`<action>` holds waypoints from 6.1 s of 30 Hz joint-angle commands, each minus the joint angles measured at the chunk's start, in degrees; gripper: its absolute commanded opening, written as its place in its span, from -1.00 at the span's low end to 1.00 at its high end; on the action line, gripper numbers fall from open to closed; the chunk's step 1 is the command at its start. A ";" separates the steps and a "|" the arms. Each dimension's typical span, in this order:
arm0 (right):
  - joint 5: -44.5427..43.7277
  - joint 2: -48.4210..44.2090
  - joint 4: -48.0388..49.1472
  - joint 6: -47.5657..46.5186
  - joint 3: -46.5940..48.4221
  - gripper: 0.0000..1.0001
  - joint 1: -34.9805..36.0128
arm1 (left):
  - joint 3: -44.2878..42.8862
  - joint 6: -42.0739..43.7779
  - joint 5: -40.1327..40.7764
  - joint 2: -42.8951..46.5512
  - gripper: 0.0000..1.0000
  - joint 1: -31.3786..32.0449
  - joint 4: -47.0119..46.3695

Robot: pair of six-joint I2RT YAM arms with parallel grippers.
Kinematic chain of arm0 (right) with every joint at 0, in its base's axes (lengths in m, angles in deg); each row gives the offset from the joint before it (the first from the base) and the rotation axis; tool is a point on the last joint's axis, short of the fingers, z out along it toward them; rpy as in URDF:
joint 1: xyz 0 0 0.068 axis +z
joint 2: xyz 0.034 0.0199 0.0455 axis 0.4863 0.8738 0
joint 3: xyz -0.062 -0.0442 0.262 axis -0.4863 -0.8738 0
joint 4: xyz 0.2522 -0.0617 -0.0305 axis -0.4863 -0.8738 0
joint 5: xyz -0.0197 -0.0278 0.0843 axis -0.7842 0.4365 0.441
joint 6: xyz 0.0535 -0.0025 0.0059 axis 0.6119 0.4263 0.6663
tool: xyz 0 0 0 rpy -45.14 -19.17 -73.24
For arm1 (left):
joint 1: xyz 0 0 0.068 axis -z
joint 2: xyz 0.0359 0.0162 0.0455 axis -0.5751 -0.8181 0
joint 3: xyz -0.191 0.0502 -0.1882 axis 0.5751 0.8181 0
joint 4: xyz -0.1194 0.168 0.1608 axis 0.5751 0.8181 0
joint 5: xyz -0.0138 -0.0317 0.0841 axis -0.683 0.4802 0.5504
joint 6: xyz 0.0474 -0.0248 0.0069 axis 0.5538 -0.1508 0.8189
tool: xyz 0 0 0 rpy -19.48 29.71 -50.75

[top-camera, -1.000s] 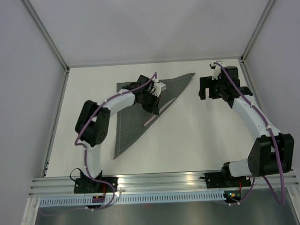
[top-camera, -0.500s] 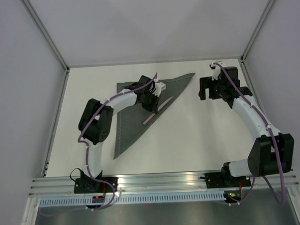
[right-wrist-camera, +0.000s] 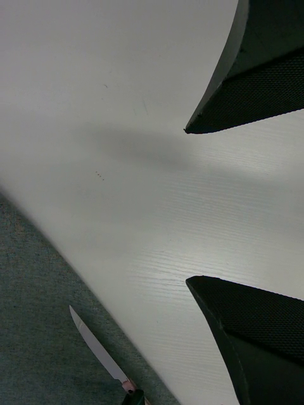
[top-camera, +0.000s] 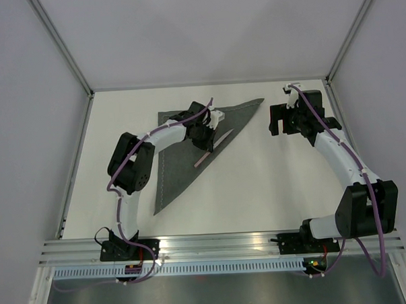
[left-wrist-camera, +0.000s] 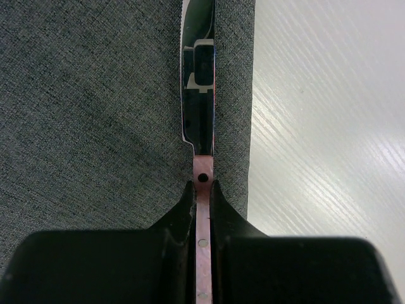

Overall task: Fold the napkin, place the utensils inside, and roll it up
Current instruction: Place the knife on the napkin, then fold the napkin at the center of the board.

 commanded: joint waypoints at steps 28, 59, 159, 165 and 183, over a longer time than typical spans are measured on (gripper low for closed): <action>-0.56 -0.38 -0.12 -0.69 0.13 0.96 0.19 | 1.33 -2.81 2.42 0.16 -0.95 1.17 -2.05; -0.30 -0.73 -0.30 -0.61 0.21 0.96 0.19 | 2.47 -4.74 1.63 0.87 -0.87 1.52 -1.96; -24.29 34.86 55.51 -35.58 -3.04 0.27 81.13 | 26.55 -22.23 44.87 85.07 0.20 1.17 18.61; -27.02 38.73 60.61 -38.31 -2.51 0.27 81.22 | 27.08 -22.32 44.78 84.19 0.20 1.08 18.43; -29.57 44.53 63.69 -39.45 0.21 -0.21 81.31 | 27.78 -21.09 44.26 82.52 0.19 1.17 18.17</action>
